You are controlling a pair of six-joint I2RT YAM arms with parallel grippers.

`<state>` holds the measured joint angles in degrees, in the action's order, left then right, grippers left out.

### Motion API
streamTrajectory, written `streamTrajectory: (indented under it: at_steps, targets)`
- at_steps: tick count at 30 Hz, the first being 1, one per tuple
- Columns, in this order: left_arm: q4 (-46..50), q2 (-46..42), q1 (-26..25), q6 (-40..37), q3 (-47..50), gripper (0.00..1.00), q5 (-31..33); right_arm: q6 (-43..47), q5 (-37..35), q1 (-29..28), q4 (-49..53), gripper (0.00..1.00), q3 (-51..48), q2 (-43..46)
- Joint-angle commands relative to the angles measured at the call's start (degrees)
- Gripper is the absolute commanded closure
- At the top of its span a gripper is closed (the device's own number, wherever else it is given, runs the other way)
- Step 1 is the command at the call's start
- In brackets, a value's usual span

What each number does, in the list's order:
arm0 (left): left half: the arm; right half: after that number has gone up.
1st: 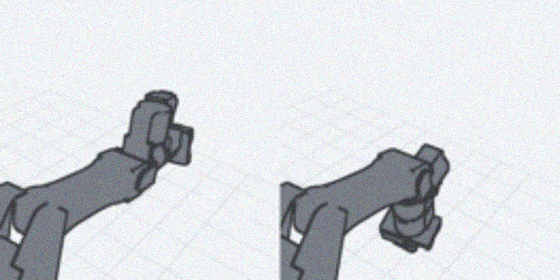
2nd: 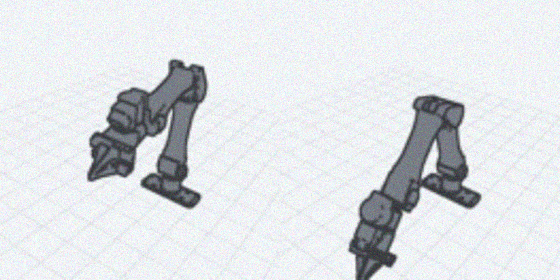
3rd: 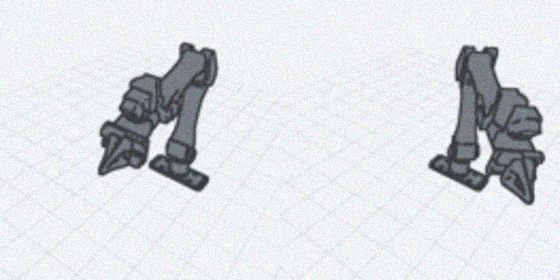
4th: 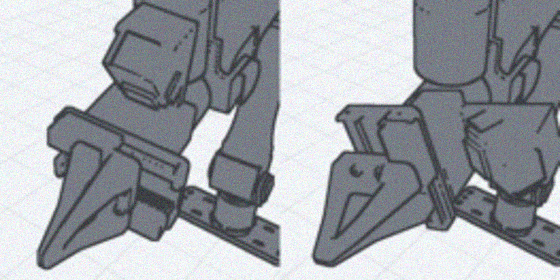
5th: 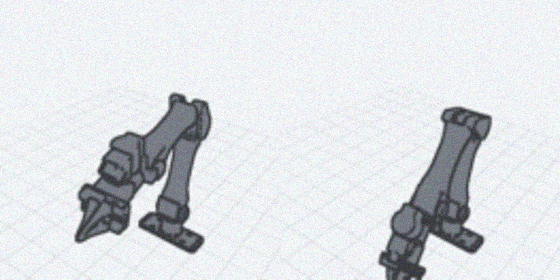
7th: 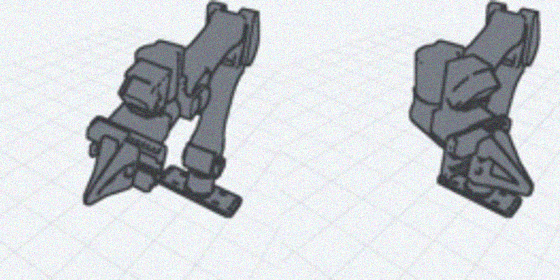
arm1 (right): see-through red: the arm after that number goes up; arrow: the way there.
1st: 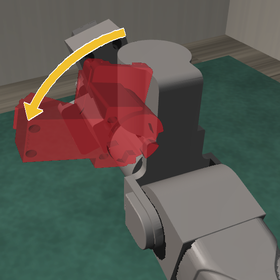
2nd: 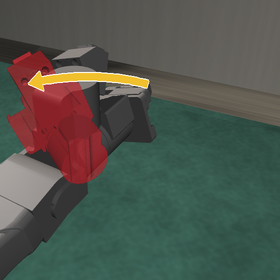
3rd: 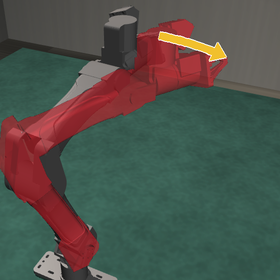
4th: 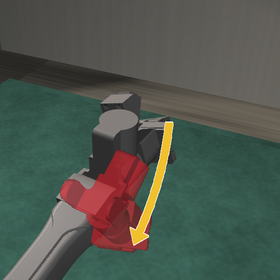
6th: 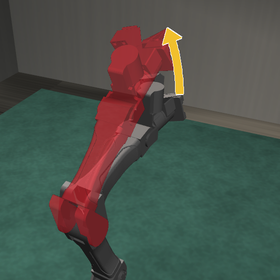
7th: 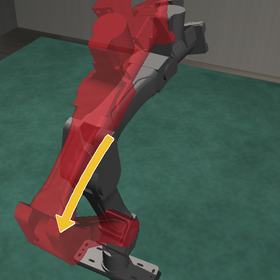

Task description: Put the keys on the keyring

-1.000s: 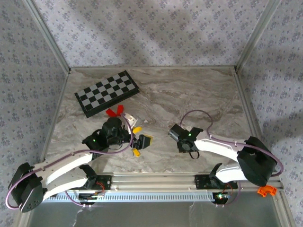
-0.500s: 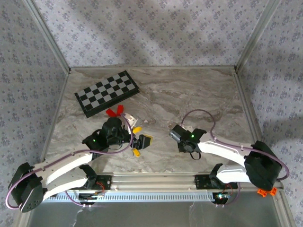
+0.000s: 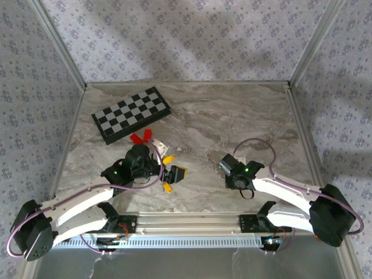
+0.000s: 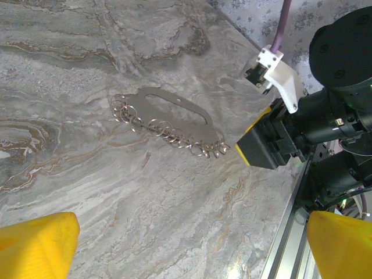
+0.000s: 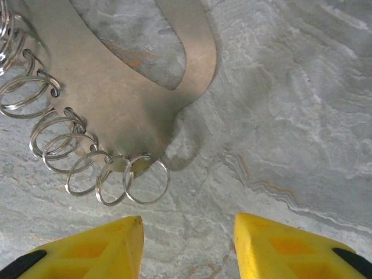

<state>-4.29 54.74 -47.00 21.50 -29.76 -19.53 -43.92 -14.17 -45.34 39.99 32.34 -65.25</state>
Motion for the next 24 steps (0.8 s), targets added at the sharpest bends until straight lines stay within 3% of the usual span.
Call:
streamTrajectory:
  at_steps: [1,18,24]
  targets:
    - [-0.7,-1.1,-0.2,-0.6,-0.3,0.0,-0.4,1.7,0.5,0.3,-2.0,0.54,0.7,-2.5]
    - [-1.3,-1.1,-0.2,-0.5,0.2,0.0,-0.3,5.1,-2.2,0.0,-3.0,0.55,4.9,-11.0]
    - [-1.4,-1.2,-0.2,-0.5,0.1,0.0,-0.3,5.4,-4.5,-1.3,-1.0,0.61,6.9,-13.9]
